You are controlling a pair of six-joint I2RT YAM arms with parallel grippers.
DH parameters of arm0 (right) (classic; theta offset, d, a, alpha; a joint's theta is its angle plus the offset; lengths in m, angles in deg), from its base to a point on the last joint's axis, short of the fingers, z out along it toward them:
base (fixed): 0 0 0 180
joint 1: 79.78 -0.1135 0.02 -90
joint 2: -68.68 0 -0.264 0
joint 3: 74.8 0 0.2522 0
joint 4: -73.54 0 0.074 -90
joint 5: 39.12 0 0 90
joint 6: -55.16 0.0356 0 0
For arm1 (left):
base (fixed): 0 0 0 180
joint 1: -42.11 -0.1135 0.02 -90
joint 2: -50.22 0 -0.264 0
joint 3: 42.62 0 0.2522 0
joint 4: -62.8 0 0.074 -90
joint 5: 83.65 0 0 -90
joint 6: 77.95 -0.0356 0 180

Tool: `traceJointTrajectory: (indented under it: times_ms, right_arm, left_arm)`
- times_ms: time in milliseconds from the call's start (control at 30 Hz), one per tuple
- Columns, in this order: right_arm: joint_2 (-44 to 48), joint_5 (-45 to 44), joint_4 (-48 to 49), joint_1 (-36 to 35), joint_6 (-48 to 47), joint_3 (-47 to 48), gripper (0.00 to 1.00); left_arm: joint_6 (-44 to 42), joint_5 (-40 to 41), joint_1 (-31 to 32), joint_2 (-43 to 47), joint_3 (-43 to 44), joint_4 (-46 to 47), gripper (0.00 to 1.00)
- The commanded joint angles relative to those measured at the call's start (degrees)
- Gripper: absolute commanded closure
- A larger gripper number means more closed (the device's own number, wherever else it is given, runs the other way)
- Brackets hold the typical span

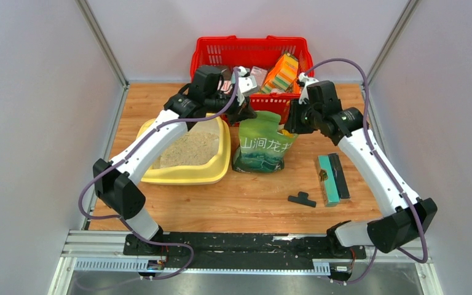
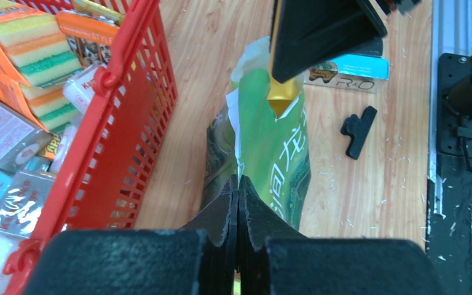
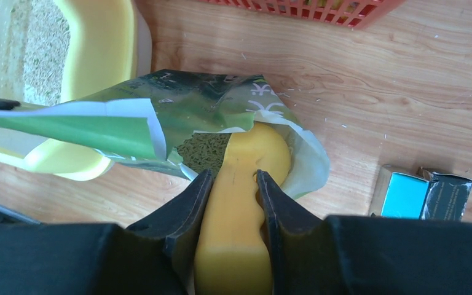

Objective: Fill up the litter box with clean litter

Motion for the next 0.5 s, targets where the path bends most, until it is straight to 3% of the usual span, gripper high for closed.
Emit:
traceJointTrajectory:
  times_ms: [0, 200, 467]
  right_arm:
    - [4.4, -3.2, 9.2, 0.1, 0.3, -5.6, 1.00]
    - [7.1, -2.2, 12.6, 0.1, -2.6, -17.1, 1.00]
    - [2.6, 1.3, 13.1, 1.6, -3.7, -24.8, 1.00]
  left_arm:
    - [0.4, -2.0, 0.1, 0.2, 5.6, 8.8, 1.00]
    - [0.6, -2.9, 0.1, 0.3, 5.1, 8.5, 1.00]
    - [1.6, -3.5, 0.1, 0.2, 4.6, 8.9, 1.00]
